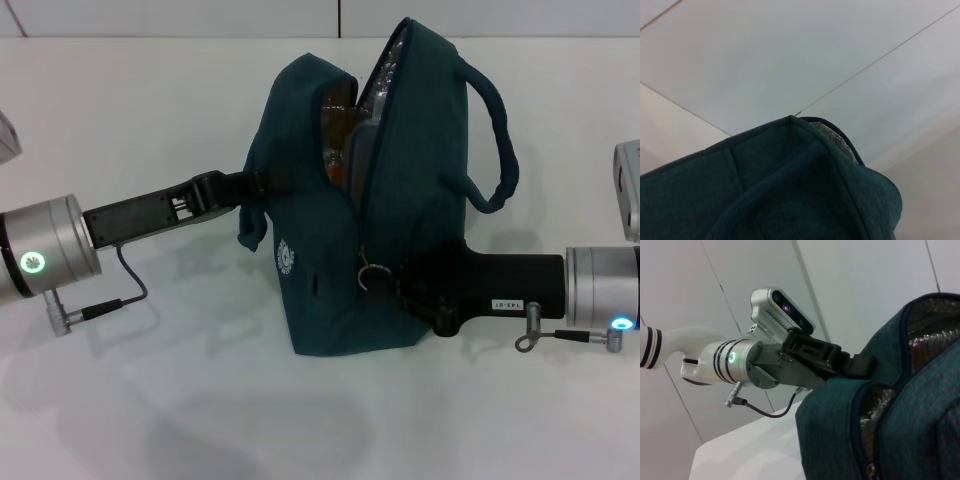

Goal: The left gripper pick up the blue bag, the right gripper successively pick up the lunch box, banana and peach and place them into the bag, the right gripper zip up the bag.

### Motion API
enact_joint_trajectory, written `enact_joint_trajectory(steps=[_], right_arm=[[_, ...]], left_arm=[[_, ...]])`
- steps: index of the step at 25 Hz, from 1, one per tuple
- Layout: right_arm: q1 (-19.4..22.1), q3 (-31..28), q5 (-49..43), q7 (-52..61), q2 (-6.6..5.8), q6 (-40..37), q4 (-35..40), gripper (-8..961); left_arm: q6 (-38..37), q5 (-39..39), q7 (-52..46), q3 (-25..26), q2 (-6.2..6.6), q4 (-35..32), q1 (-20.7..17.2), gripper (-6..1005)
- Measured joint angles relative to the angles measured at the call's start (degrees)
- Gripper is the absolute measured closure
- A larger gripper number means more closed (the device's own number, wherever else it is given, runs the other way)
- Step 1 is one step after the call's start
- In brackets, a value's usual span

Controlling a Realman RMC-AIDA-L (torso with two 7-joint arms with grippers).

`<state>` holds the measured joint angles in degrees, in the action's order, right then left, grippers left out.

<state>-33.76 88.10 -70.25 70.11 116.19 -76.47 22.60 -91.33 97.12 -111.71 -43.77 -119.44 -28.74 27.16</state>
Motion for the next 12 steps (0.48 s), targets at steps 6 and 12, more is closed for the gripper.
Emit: enact_joint_trajectory(steps=[6,12], right_arm=[[1.99,-0.06,1.57,-1.04,0.0,-0.7,0.55,947],[5.53,-0.13,7.95,-8.56,-0.07,-6.31,2.01,947]], left_arm=[[-0.04,-0.01,0.01,0.0,0.0,0.0,0.0,892],[-0.02,-0.01,0.19,0.0,0.08,0.0,0.31,890]])
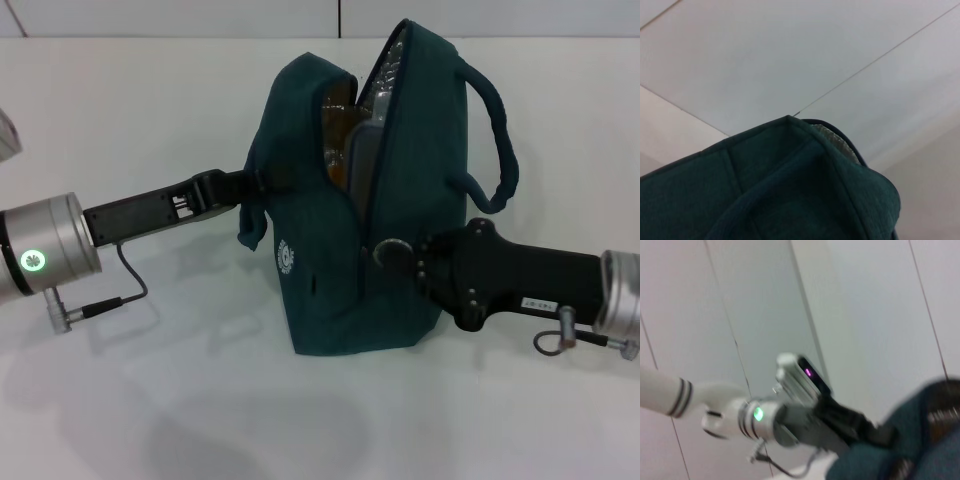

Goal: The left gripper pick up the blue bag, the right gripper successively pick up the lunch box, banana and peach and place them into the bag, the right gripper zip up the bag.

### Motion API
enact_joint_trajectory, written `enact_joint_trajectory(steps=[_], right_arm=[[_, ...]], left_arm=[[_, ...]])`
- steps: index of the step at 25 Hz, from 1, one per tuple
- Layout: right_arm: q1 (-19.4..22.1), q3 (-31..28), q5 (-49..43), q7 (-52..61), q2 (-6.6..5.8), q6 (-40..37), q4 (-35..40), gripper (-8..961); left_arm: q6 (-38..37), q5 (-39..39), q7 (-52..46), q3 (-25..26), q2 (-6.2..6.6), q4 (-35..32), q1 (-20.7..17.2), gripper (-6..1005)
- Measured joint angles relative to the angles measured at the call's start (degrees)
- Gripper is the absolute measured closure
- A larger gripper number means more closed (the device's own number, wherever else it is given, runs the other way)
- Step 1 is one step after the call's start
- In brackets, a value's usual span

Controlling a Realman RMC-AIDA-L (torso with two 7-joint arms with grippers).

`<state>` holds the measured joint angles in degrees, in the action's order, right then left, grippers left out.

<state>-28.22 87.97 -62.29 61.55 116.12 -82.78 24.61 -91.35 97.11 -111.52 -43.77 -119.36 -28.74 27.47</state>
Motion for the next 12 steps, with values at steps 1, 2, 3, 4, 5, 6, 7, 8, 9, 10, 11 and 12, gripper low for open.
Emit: enact_joint_trajectory(steps=[1,2,3,4,5,6,7,8,9,10,11,12], right_arm=[[0.83,0.01,1.93,-3.31,0.02,-2.5,0.27,947],[0.92,0.05,2.26,-3.9,0.03,-2.86,0.3,946],[1.02,0.11,2.7,-4.64,0.05,-3.34,0.34,946],[1.05,0.26,3.17,-5.21,0.06,-3.77,0.36,946],[1.03,0.4,3.49,-5.51,0.06,-4.05,0.38,946],[0.9,0.52,3.68,-5.69,0.06,-4.16,0.39,946],[0.75,0.54,3.7,-5.83,0.06,-4.2,0.4,946],[0.6,0.54,3.73,-6.05,0.06,-4.2,0.42,946],[0.42,0.54,3.76,-6.34,0.06,-4.2,0.45,946],[0.26,0.56,3.77,-6.64,0.06,-4.2,0.47,946],[0.07,0.58,3.79,-6.9,0.06,-4.2,0.48,946],[-0.11,0.6,3.8,-7.05,0.06,-4.2,0.48,946]], left_arm=[[0.0,0.0,0.0,0.0,0.0,0.0,0.0,890],[-0.17,0.0,0.25,0.0,0.01,0.0,0.23,889],[-0.21,0.0,0.32,0.0,0.01,0.0,0.28,889],[-0.31,0.0,0.47,-0.02,0.01,0.0,0.43,889],[-0.4,0.0,0.58,-0.04,0.01,0.0,0.57,889],[-0.45,0.0,0.64,-0.11,0.01,0.0,0.72,888],[-0.47,0.0,0.7,-0.19,0.01,0.0,0.84,888],[-0.48,0.0,0.79,-0.27,0.01,0.0,0.96,888],[-0.49,0.01,0.95,-0.28,0.01,0.0,1.02,887],[-0.5,0.0,1.33,-0.24,0.01,0.0,1.04,887],[-0.5,-0.06,1.71,-0.17,0.01,0.0,1.04,887],[-0.61,-0.5,2.76,-0.12,0.01,0.0,0.98,887]])
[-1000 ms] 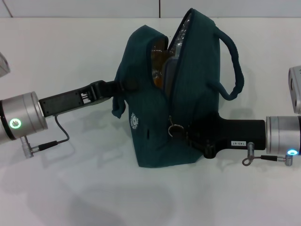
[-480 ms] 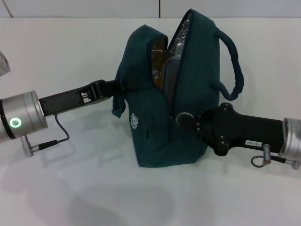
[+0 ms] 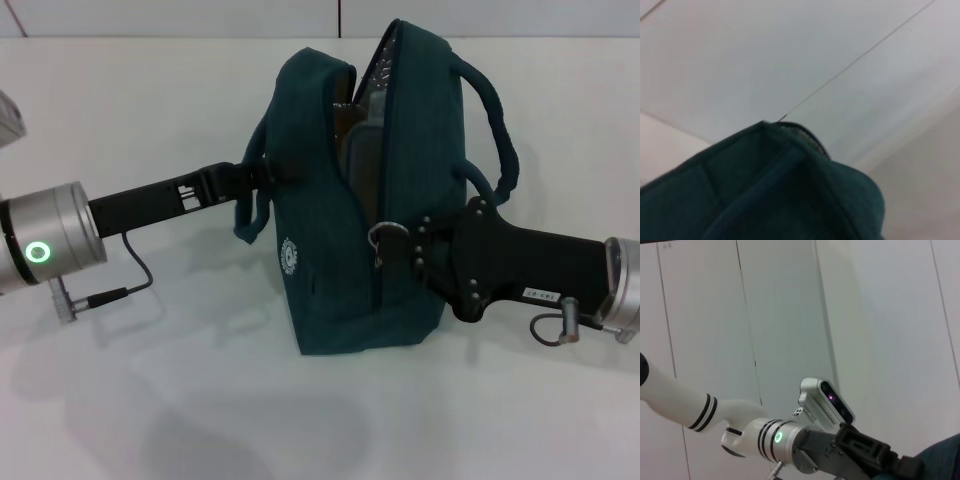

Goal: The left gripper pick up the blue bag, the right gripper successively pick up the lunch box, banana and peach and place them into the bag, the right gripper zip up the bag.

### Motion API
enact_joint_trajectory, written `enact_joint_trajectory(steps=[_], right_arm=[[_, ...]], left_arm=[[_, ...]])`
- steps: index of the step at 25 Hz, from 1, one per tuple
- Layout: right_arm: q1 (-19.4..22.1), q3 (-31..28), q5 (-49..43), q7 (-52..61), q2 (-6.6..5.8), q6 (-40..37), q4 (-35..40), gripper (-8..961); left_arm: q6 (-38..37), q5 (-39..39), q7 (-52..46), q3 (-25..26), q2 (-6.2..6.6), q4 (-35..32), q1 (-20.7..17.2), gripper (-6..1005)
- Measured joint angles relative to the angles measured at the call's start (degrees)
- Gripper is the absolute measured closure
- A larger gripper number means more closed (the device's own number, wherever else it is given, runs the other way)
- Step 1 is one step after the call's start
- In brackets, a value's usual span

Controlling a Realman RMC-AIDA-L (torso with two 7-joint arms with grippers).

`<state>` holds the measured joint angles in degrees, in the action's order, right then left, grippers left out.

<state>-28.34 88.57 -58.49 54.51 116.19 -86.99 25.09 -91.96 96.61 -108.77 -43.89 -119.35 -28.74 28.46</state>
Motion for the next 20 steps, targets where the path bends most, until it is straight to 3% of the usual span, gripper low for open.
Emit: enact_joint_trajectory(steps=[2,10,13,19,20], right_arm=[[-0.47,0.02,0.0,-0.06,0.0,0.05,-0.01,945],[-1.83,0.02,-0.29,-0.09,0.0,0.22,-0.46,944],[-2.06,0.03,-0.18,-0.02,0.0,0.23,-0.43,944],[-2.34,-0.22,0.51,0.29,0.0,-0.28,0.78,943],[-2.49,-0.21,0.85,0.3,0.0,-0.27,0.84,943]], left_arm=[[-0.65,-1.15,2.5,0.04,0.0,0.07,-0.3,886],[-3.38,-6.93,17.5,0.19,0.66,3.13,-1.96,727],[-4.71,-10.25,27.96,0.21,0.56,4.33,-5.74,667],[-6.1,-10.82,43.2,0.08,-0.17,11.39,-10.22,444],[-6.1,-10.81,44.75,-0.03,-0.19,12.88,-10.29,366]])
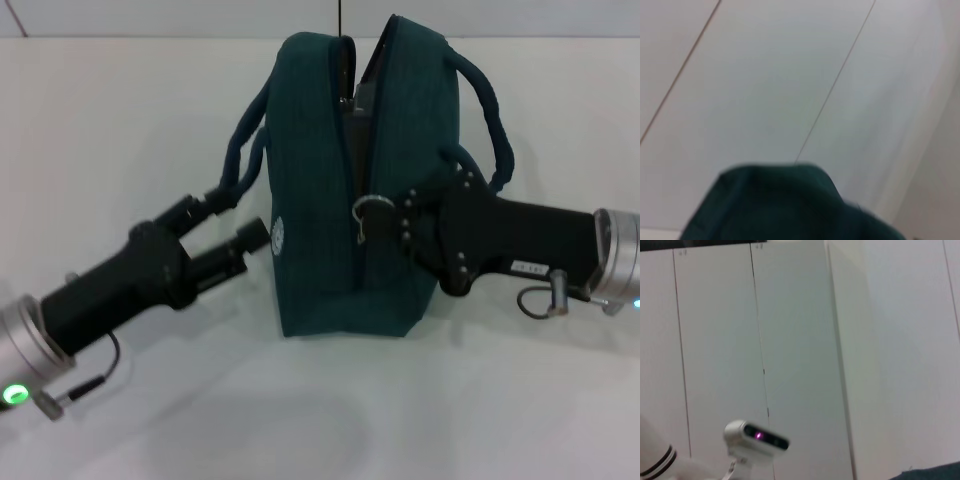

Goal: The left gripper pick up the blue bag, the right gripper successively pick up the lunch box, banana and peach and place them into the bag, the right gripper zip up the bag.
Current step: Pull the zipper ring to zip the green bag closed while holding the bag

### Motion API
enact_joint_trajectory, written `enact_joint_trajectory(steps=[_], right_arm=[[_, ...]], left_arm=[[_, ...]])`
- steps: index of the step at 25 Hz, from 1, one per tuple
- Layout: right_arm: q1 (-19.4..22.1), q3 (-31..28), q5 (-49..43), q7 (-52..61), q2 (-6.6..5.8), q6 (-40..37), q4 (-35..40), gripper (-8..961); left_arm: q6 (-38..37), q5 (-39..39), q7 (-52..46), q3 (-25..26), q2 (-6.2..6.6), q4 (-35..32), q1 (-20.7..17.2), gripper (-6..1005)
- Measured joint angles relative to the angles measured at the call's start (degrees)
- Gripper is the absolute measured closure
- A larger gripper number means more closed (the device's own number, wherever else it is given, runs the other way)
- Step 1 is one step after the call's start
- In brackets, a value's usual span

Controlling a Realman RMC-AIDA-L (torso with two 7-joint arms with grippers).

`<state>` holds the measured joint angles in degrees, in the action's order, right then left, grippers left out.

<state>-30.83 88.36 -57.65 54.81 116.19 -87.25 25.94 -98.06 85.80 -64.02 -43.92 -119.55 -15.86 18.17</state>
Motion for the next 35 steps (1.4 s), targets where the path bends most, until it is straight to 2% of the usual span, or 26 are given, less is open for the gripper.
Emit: enact_joint_trajectory(steps=[2,7,14,23,29,31,35], right_arm=[[-0.64,0.0,0.89,0.02,0.0,0.18,0.04,942],[-2.59,0.35,2.25,-0.2,0.0,0.37,-0.18,941],[-3.87,1.8,3.43,-0.25,0.0,1.01,-0.62,940],[-3.31,2.42,4.54,-0.24,0.0,1.07,-0.61,939],[-2.77,2.41,7.07,-0.35,0.0,1.46,-0.64,938],[-2.33,2.48,9.1,-0.36,0.01,2.26,-0.69,938],[-1.38,2.48,13.85,-0.34,0.0,2.91,-0.8,937]], left_arm=[[0.0,0.42,2.82,-0.72,-0.13,2.53,-0.01,209],[1.65,0.42,6.09,-4.0,-0.41,6.65,1.29,133],[5.98,0.27,9.49,-4.15,-0.88,11.6,4.37,145],[7.7,0.17,10.26,-4.03,-0.78,11.7,5.09,174],[8.59,0.17,12.88,-3.86,-0.94,12.21,5.09,402],[8.63,0.17,13.57,-3.98,-0.98,12.27,4.95,608],[8.84,0.4,14.5,-4.1,-0.99,12.31,4.55,783]])
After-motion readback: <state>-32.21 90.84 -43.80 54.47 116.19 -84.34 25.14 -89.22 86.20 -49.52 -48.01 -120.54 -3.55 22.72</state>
